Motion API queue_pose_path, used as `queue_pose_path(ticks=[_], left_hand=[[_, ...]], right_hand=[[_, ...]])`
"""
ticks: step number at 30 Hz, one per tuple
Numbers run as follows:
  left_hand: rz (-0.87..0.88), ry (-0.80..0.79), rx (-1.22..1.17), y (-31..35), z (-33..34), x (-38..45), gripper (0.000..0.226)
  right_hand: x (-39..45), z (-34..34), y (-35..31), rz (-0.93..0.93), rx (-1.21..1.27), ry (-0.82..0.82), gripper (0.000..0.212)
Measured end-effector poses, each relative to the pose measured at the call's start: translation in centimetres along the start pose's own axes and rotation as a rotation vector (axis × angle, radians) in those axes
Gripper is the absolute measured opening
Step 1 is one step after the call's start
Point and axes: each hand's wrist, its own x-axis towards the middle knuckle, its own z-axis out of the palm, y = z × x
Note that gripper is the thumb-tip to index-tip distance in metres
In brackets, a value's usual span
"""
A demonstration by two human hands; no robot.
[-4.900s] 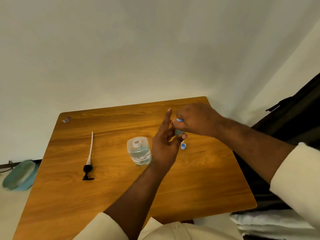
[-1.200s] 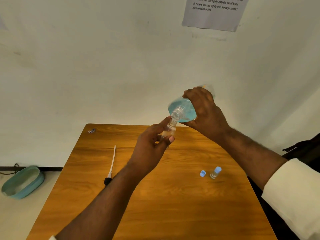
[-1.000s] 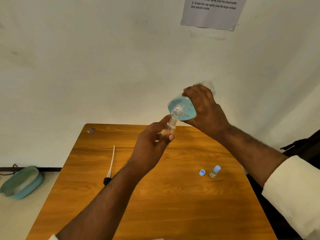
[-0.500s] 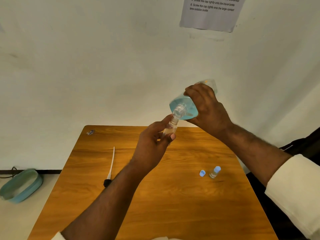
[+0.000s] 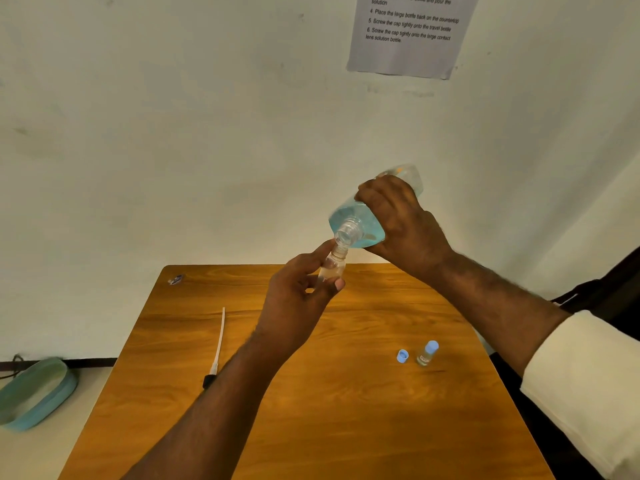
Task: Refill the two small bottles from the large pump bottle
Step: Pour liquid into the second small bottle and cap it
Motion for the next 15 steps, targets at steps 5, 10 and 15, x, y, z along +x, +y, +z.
queue_pose_path(ticks=[5,10,15], left_hand=[[-0.012,0.009,-0.022,0.09,-0.01,-0.09,0.057],[-0.010,0.018,-0.026,-0.07,-0.13,-0.32,0.057],[-0.013,0.026,-0.036,0.00,-0.15,-0.39,0.057]], right_hand=[[-0.02,-0.08,-0.02,-0.013,-0.012,0.005,0.067],[-0.16,0.21,-0.08,-0.022,-0.021,0.002,0.068],[-0.06,0.38,-0.04,-0.026,-0.019,-0.002,0.067]])
